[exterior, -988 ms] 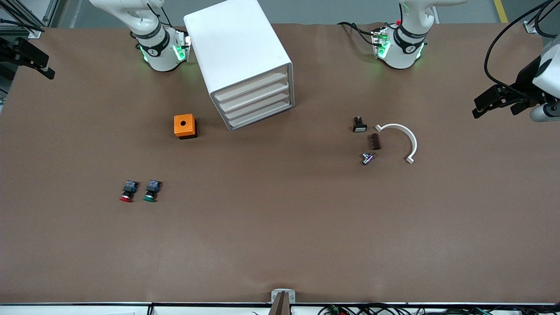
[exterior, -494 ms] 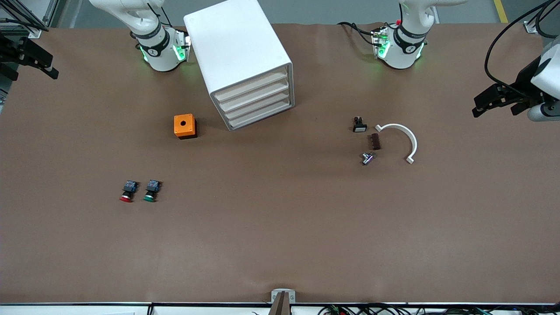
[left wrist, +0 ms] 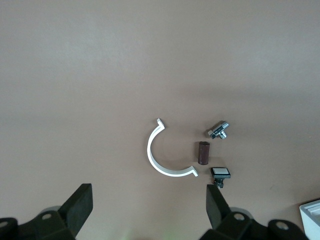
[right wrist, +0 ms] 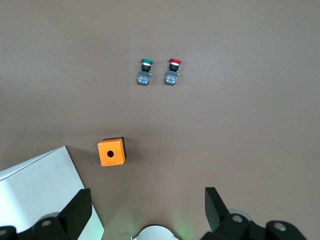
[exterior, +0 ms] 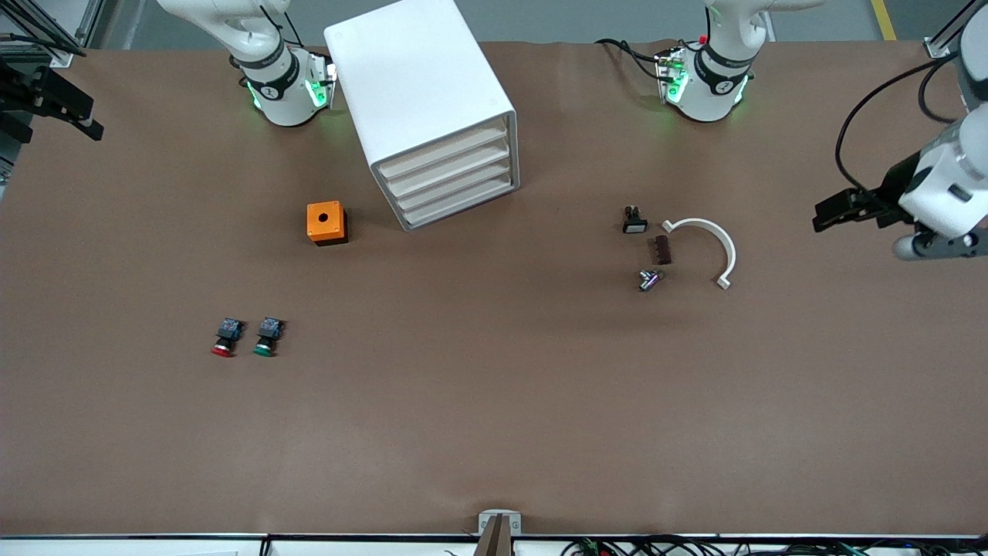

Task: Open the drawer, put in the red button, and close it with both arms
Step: 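Move the left gripper toward the white drawer cabinet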

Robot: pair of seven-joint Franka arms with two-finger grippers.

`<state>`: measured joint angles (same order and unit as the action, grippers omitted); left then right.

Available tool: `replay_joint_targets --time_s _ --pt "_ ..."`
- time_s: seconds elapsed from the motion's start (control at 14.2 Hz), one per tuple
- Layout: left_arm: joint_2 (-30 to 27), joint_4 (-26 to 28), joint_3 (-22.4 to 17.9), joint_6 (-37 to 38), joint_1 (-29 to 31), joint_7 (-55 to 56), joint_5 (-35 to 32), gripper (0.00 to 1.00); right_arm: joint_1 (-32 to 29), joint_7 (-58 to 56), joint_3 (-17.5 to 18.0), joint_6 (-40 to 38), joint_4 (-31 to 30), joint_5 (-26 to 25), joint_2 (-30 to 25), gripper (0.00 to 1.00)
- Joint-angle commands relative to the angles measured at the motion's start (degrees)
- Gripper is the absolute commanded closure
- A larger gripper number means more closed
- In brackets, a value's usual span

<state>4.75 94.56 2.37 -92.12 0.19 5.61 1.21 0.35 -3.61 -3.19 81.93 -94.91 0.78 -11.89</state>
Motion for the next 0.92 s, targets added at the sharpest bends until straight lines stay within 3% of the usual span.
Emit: replay_joint_targets --time_s 0.0,0.35,0.56,0.85 --pt "4.2 -1.5 0.3 -1.2 -0.4 0.7 -0.2 0.00 0.2 0.8 -0.2 -0.5 1.0 -0.1 0.5 0.00" --pt "9.3 -1.8 0.4 -3.0 -4.0 11.1 -0.2 0.00 0.4 0.8 -0.2 -0.4 1.0 -0.1 0.5 0.00" --pt "11.9 -4.8 0.4 -2.0 -6.3 21.3 1.4 0.00 0.1 0.8 -0.2 -0.3 1.0 -0.1 0.5 0.00" --pt "19.6 -13.7 0.4 8.2 -9.7 40.2 10.8 0.00 0.2 0.8 -0.2 -0.8 1.0 -0.1 0.5 0.00"
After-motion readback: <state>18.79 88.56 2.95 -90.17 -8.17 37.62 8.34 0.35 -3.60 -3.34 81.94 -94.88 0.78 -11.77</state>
